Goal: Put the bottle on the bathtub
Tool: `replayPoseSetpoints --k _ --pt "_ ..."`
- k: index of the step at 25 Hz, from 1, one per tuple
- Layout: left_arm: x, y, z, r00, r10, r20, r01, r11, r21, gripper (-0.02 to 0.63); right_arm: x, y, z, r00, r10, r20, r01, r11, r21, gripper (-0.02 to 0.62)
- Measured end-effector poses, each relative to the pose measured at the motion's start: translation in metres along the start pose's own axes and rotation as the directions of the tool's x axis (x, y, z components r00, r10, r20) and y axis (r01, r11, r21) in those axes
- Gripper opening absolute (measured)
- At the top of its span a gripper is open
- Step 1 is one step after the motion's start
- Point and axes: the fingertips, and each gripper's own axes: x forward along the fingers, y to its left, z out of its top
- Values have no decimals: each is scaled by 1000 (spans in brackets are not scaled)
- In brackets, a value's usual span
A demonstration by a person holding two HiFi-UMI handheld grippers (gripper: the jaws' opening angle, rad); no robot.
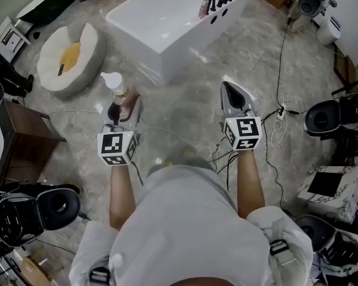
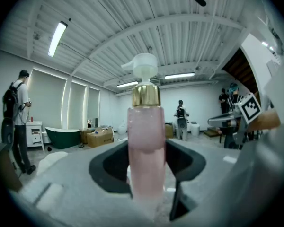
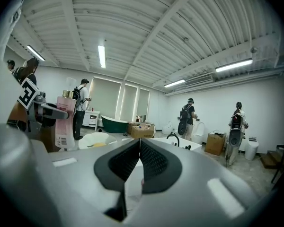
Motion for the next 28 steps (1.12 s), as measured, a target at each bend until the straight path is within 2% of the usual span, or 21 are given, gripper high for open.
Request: replayPoseSetpoints --k 8,15,20,28 --pt "13 2 -1 1000 -21 7 21 1000 -2 218 4 -7 -1 1000 -19 2 19 1000 13 4" --pt "46 6 -5 999 -38 5 38 999 2 218 27 -25 -9 999 -36 1 36 999 20 3" --pt "97 7 -2 999 -43 -5 43 999 13 218 63 -63 -18 999 -41 -4 41 998 42 3" --pt "219 10 1 998 -42 -40 42 999 13 218 155 -153 -34 999 -34 -30 36 996 76 3"
